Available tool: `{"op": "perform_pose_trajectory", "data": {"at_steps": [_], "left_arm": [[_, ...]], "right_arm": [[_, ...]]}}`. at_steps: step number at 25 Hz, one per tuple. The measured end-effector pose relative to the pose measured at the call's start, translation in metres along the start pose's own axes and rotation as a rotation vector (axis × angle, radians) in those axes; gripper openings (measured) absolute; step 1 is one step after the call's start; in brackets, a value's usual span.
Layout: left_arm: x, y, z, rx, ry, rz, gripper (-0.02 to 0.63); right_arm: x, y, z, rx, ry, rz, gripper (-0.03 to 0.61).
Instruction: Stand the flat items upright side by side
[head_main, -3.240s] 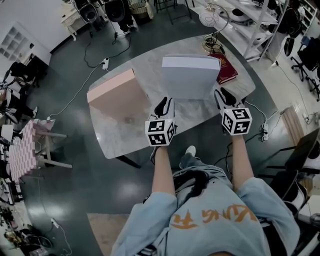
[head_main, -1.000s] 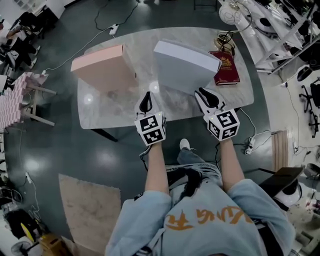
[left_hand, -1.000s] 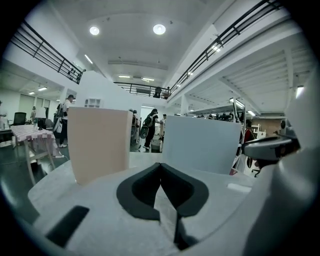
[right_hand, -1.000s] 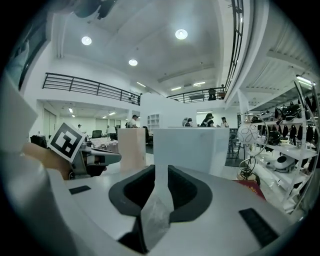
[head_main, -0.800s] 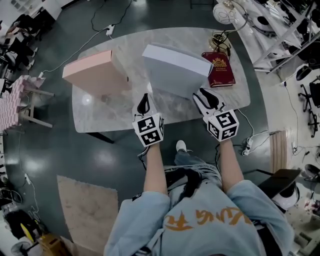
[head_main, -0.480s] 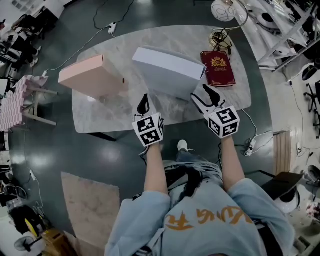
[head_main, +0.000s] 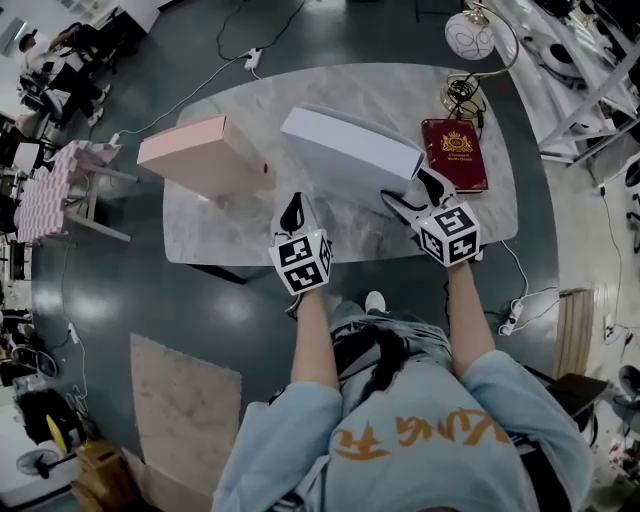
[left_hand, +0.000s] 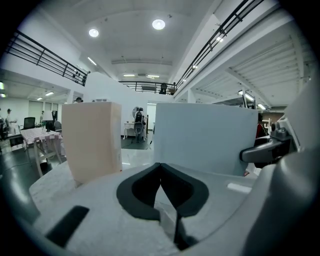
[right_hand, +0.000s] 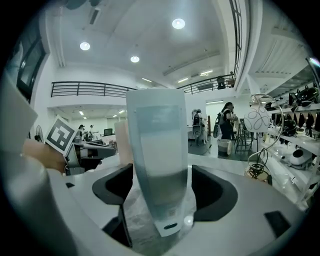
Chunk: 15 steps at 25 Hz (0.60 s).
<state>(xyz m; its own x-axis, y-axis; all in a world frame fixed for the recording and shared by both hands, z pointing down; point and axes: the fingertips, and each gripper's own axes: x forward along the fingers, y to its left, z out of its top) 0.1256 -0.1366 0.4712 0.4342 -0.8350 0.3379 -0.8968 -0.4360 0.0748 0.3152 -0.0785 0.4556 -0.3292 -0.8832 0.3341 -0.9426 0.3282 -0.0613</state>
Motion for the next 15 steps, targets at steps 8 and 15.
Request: {"op": "perform_pose_trajectory", "data": {"at_steps": [8, 15], "left_arm": [[-0.004, 0.028, 0.001, -0.021, -0.001, 0.069, 0.011], [-0.006, 0.049, -0.005, -0.040, 0.018, 0.130, 0.017]], "right_arm": [[0.025, 0.008, 0.005, -0.004, 0.000, 0.080, 0.374], [0.041, 0.015, 0.010, -0.023, 0.004, 0.108, 0.370]]}}
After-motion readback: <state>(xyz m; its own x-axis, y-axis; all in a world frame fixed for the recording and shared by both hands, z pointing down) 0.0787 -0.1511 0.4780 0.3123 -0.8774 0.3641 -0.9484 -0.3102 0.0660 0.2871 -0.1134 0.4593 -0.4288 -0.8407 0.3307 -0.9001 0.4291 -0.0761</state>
